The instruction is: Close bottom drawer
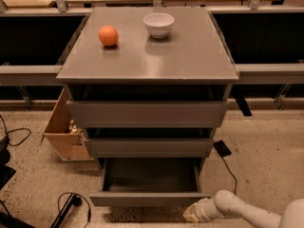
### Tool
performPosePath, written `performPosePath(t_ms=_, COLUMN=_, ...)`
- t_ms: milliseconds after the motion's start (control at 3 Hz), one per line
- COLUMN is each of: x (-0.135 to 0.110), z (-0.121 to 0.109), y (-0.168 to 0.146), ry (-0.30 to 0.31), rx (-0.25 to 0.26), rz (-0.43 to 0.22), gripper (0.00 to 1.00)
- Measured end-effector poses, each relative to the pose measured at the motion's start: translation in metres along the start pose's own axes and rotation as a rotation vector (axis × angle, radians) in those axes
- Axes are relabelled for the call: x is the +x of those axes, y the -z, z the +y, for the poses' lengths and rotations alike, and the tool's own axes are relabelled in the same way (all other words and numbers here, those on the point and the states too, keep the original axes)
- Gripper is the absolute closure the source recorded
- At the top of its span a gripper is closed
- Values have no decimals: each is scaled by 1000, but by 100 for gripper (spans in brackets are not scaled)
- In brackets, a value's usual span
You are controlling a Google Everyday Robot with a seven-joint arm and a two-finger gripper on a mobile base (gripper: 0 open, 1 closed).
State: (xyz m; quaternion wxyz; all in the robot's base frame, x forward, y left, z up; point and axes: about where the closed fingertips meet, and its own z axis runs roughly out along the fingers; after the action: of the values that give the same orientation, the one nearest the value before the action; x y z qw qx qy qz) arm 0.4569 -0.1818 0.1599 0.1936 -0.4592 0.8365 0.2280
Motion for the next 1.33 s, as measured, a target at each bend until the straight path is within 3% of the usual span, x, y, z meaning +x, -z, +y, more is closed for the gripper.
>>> performPosePath(t_ms=333, x=-51, z=-43, y=10, ry=41, rx=52, rz=-41, gripper=100)
performPosePath(t_ms=1000, x=-54, z=-48, y=-1, ry=48, rx=37, rz=-56, gripper=100)
performPosePath(t_ms=1333, x=-65, z=-36, y=-47, ry=77, rx=-73, rz=-85, gripper=100)
